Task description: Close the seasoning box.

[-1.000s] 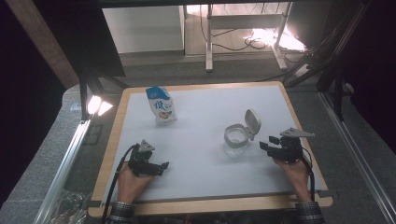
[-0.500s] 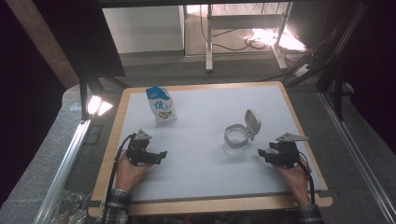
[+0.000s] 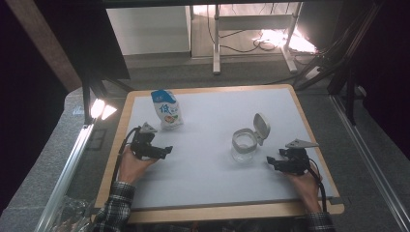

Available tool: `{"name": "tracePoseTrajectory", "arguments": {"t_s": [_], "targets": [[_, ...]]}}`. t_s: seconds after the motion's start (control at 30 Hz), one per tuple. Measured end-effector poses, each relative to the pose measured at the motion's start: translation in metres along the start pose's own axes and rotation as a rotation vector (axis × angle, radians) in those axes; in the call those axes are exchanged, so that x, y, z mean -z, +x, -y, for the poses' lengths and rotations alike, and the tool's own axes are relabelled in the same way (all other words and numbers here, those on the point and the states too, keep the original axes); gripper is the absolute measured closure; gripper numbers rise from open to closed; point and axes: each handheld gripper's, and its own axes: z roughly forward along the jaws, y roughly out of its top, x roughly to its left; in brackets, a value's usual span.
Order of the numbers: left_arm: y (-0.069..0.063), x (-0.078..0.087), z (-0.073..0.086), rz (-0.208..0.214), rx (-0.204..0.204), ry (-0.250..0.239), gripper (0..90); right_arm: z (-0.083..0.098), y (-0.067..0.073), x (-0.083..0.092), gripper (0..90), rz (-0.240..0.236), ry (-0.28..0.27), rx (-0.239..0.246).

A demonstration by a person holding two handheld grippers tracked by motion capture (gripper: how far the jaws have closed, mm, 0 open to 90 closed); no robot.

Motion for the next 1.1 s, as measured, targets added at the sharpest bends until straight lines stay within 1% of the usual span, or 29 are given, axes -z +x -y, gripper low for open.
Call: {"name": "tracePoseTrajectory", "arguments": {"t_s": [0.07,0.13,0.23,0.3,0.4,0.5,0.6,0.63,0.67,0.77,0.87,0.97,1.1], "targets": [[0.003,0.000,-0.003,-0.001,0.001,0.002,3.8,0.000,0.002,-0.001,29.6,0.001,0.005,0.013],[0.006,-0.001,-0.005,-0.003,0.002,0.003,3.9,0.000,0.005,-0.002,27.7,0.014,0.012,0.041],[0.011,-0.002,-0.008,0.001,0.012,-0.011,5.1,0.000,0.012,-0.004,25.3,0.056,0.027,0.099],[0.015,-0.003,-0.010,0.000,0.022,-0.011,5.4,0.000,0.010,-0.004,25.0,0.050,0.028,0.085],[0.021,-0.002,-0.014,-0.010,0.027,-0.013,6.1,0.000,0.010,-0.004,25.0,0.052,0.030,0.087],[0.027,-0.001,-0.019,0.001,0.033,-0.024,6.9,0.000,0.010,-0.004,25.0,0.053,0.031,0.087],[0.033,0.000,-0.024,-0.002,0.026,-0.029,7.1,0.000,0.011,-0.004,24.9,0.053,0.030,0.086],[0.034,0.000,-0.025,-0.003,0.027,-0.039,7.6,0.000,0.011,-0.004,24.9,0.053,0.030,0.086],[0.038,0.001,-0.027,0.006,0.031,-0.044,9.4,0.000,0.011,-0.004,24.9,0.053,0.030,0.087],[0.042,0.003,-0.032,0.008,0.021,-0.041,13.8,0.000,0.011,-0.004,24.9,0.053,0.030,0.087],[0.047,0.004,-0.038,0.006,0.023,-0.044,17.3,0.000,0.011,-0.004,24.9,0.054,0.029,0.087],[0.050,0.003,-0.044,-0.012,0.008,-0.048,19.7,0.000,0.011,-0.004,24.9,0.054,0.029,0.087],[0.056,0.001,-0.053,-0.016,0.007,-0.049,21.6,0.000,0.011,-0.004,24.9,0.054,0.029,0.087]]}}
